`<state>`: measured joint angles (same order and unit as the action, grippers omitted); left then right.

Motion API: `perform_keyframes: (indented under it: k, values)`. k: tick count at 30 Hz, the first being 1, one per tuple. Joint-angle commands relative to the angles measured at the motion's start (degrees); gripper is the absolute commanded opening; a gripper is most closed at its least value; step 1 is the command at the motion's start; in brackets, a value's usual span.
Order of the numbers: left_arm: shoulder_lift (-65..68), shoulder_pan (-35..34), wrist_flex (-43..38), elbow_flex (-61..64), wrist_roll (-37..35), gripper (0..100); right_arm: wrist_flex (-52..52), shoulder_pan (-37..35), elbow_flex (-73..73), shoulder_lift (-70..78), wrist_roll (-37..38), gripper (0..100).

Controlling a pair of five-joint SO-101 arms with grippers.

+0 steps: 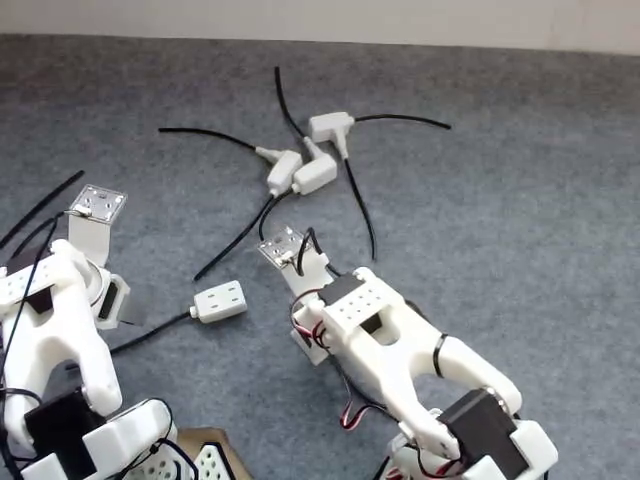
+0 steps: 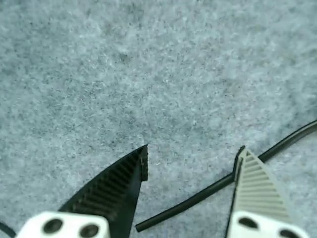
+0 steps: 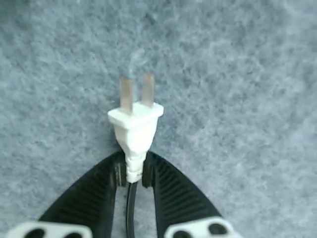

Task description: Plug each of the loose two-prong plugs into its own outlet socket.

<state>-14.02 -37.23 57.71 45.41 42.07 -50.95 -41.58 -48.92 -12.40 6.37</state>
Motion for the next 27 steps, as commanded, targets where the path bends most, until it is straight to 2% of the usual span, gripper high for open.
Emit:
perform_keyframes:
  k: [1,3,5,7,9,12,18,23,27]
  values:
    - [-2.59,0.13,-0.26,-0.31,0.26,29,-5.32,-0.48,3.82,-8.57,0.97,0.8]
    - [-4.26,0.13,-1.49,0.4,-0.26,29,-9.36,-0.22,5.85,-12.7,2.46,0.8]
    - [-9.36,0.13,-8.09,5.05,-1.76,29,-9.36,0.66,6.37,-15.87,2.55,0.8]
    - [-18.24,1.54,-15.82,12.26,-3.43,29,-9.27,1.54,6.9,-17.71,1.76,0.8]
    - [-29.23,5.41,-18.46,18.95,-5.36,29,-9.27,1.54,6.9,-17.19,-0.44,0.8]
    - [-46.46,15.25,-13.01,25.45,-8.53,29,-7.69,-0.48,6.99,-14.46,-2.2,0.8]
    - [-75.03,35.91,7.21,24.57,-18.11,29,-4.88,-7.69,11.38,-10.42,-3.96,0.8]
    - [-90.51,37.23,18.46,24.4,-16.18,29,-4.79,-6.99,13.58,-8.4,-4.48,0.8]
    - [-89.89,37.41,19.52,23.96,-15.65,29,-4.7,-6.64,14.02,-7.34,-4.66,0.8]
